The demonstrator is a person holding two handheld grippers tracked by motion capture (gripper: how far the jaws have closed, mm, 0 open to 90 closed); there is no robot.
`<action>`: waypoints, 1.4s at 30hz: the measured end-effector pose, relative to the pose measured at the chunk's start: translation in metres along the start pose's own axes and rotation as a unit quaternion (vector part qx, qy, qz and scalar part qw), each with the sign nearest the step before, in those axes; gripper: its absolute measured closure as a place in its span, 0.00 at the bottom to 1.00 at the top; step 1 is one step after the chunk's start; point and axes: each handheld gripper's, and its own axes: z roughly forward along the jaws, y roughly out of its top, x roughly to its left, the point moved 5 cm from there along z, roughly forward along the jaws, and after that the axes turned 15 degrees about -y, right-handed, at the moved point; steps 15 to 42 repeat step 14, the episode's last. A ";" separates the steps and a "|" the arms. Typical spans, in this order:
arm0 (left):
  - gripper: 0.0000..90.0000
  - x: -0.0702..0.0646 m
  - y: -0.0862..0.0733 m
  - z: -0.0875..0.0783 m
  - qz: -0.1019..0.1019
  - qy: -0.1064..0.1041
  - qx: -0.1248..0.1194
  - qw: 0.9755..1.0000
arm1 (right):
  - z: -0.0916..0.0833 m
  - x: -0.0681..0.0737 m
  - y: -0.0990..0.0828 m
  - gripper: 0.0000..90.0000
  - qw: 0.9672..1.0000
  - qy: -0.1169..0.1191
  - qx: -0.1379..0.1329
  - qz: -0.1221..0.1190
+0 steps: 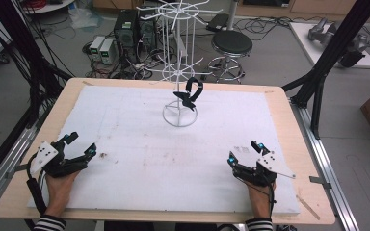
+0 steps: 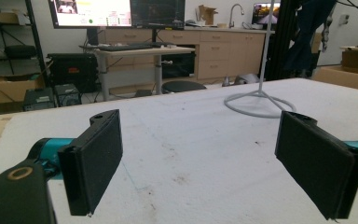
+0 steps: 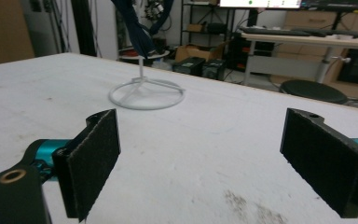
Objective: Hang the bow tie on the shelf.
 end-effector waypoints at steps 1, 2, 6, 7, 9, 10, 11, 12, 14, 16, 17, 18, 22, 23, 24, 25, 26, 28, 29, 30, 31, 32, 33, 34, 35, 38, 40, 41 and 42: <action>0.17 0.000 0.000 0.000 0.000 0.001 -0.001 1.000 | -0.001 -0.001 -0.003 0.12 1.000 -0.002 -0.001 0.006; 0.17 0.000 0.000 0.000 0.000 0.001 -0.001 1.000 | -0.001 -0.002 -0.006 0.12 1.000 -0.007 -0.004 0.011; 0.17 -0.001 0.000 0.000 0.004 0.001 0.000 1.000 | -0.001 -0.003 -0.009 0.12 1.000 -0.011 -0.009 0.011; 0.17 -0.001 0.000 0.000 0.005 0.001 0.000 1.000 | -0.002 -0.003 -0.009 0.12 1.000 -0.010 -0.009 0.012; 0.17 -0.001 0.000 0.000 0.004 0.001 -0.001 1.000 | -0.002 -0.003 -0.009 0.12 1.000 -0.012 -0.011 0.014; 0.17 -0.001 0.000 0.000 0.005 0.001 -0.001 1.000 | -0.002 -0.003 -0.009 0.12 1.000 -0.012 -0.014 0.012; 0.17 -0.001 0.000 0.000 0.004 0.002 -0.002 1.000 | -0.003 -0.003 -0.009 0.12 1.000 -0.012 -0.014 0.010; 0.17 -0.001 0.000 0.000 0.005 0.002 -0.003 1.000 | -0.003 -0.002 -0.009 0.12 1.000 -0.012 -0.014 0.010; 0.17 -0.001 0.000 -0.001 0.002 0.002 -0.005 1.000 | -0.003 -0.002 -0.009 0.12 1.000 -0.012 -0.014 0.006; 0.17 -0.001 0.000 -0.001 0.002 0.002 -0.005 1.000 | -0.003 -0.002 -0.009 0.12 1.000 -0.012 -0.014 0.006; 0.17 -0.001 0.000 -0.001 0.002 0.002 -0.005 1.000 | -0.003 -0.002 -0.009 0.12 1.000 -0.012 -0.014 0.006; 0.17 -0.001 0.000 -0.001 0.002 0.002 -0.005 1.000 | -0.003 -0.002 -0.009 0.12 1.000 -0.012 -0.014 0.006; 0.17 -0.001 0.000 -0.001 0.002 0.002 -0.005 1.000 | -0.003 -0.002 -0.009 0.12 1.000 -0.012 -0.014 0.006; 0.17 -0.001 0.000 -0.001 0.002 0.002 -0.005 1.000 | -0.003 -0.002 -0.009 0.12 1.000 -0.012 -0.014 0.006; 0.17 -0.001 0.000 -0.001 0.002 0.002 -0.005 1.000 | -0.003 -0.002 -0.009 0.12 1.000 -0.012 -0.014 0.006; 0.17 -0.001 0.000 -0.001 0.002 0.002 -0.005 1.000 | -0.003 -0.002 -0.009 0.12 1.000 -0.012 -0.014 0.006; 0.17 -0.001 0.000 -0.001 0.002 0.002 -0.005 1.000 | -0.003 -0.002 -0.009 0.12 1.000 -0.012 -0.014 0.006; 0.17 -0.001 0.000 -0.001 0.002 0.002 -0.005 1.000 | -0.003 -0.002 -0.009 0.12 1.000 -0.012 -0.014 0.006; 0.17 -0.001 0.000 -0.001 0.002 0.002 -0.005 1.000 | -0.003 -0.002 -0.009 0.12 1.000 -0.012 -0.014 0.006; 0.17 -0.001 0.000 -0.001 0.002 0.002 -0.005 1.000 | -0.003 -0.002 -0.009 0.12 1.000 -0.012 -0.014 0.006; 0.17 -0.001 0.000 -0.001 0.002 0.002 -0.005 1.000 | -0.003 -0.002 -0.009 0.12 1.000 -0.012 -0.014 0.006; 0.17 -0.001 0.000 -0.001 0.002 0.002 -0.005 1.000 | -0.003 -0.002 -0.009 0.12 1.000 -0.012 -0.014 0.006; 0.17 -0.001 0.000 -0.001 0.002 0.002 -0.005 1.000 | -0.003 -0.002 -0.009 0.12 1.000 -0.012 -0.014 0.006; 0.17 -0.001 0.000 -0.001 0.002 0.002 -0.005 1.000 | -0.003 -0.002 -0.009 0.12 1.000 -0.012 -0.014 0.006; 0.17 -0.001 0.000 -0.001 0.002 0.002 -0.005 1.000 | -0.003 -0.002 -0.009 0.12 1.000 -0.012 -0.014 0.006; 0.17 -0.001 0.000 -0.001 0.002 0.002 -0.005 1.000 | -0.003 -0.002 -0.009 0.12 1.000 -0.012 -0.014 0.006; 0.17 -0.001 0.000 -0.001 0.002 0.002 -0.005 1.000 | -0.003 -0.002 -0.009 0.12 1.000 -0.012 -0.014 0.006; 0.17 -0.001 0.000 -0.001 0.002 0.002 -0.005 1.000 | -0.003 -0.002 -0.009 0.12 1.000 -0.012 -0.014 0.006; 0.17 -0.001 0.000 -0.001 0.002 0.002 -0.005 1.000 | -0.003 -0.002 -0.009 0.12 1.000 -0.012 -0.014 0.006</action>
